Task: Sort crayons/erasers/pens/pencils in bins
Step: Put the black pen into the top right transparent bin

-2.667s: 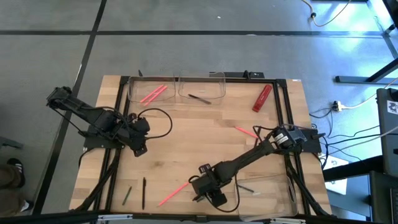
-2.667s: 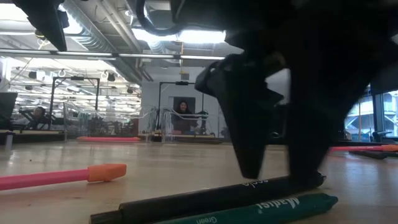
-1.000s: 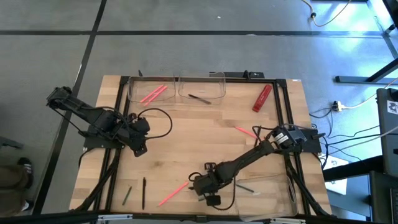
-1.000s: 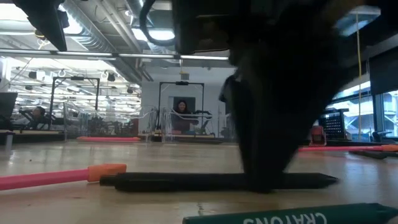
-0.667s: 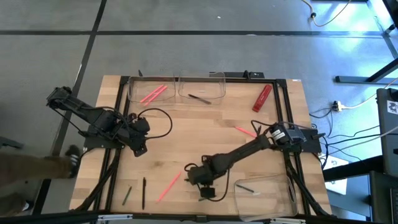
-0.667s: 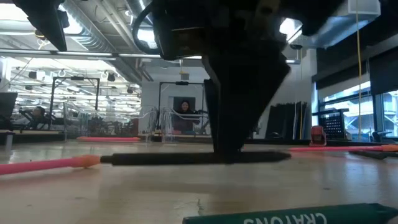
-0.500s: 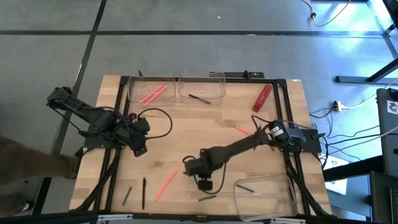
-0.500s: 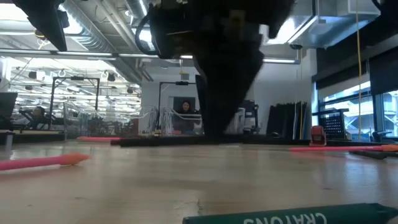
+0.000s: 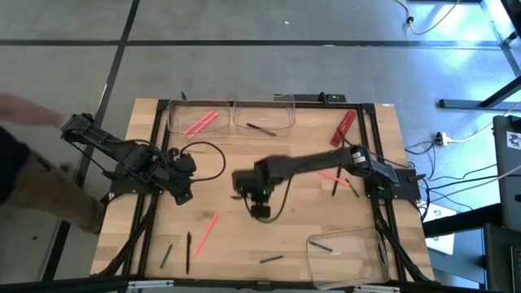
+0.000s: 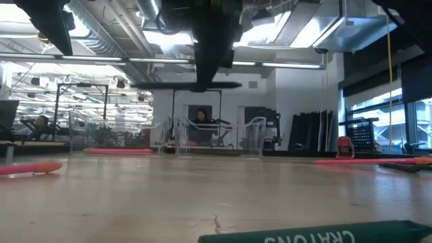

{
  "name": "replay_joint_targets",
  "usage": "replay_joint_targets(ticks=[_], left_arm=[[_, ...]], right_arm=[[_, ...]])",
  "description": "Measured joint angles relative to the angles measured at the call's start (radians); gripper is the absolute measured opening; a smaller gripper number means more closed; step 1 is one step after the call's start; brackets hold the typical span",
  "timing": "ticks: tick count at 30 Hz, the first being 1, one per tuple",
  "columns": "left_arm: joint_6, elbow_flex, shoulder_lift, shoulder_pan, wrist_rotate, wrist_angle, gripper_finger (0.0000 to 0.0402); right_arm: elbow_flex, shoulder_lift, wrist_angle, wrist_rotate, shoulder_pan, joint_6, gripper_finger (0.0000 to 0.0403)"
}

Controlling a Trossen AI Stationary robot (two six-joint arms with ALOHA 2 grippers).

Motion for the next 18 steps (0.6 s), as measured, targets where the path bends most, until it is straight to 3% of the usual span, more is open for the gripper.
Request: replay_joint_targets(ticks=[10, 18], left_arm=[[-0.006, 0.0, 0.0, 0.001, -0.062, 0.0, 0.0096], [-0.079, 0.0, 0.0, 0.001, -0.146, 0.024, 0.0096]], right_arm=[[0.221, -0.002, -0.179, 0.094, -0.195, -0.177, 0.0048], [0.215, -0.024, -0.173, 0.183, -0.398, -0.346, 0.0048]])
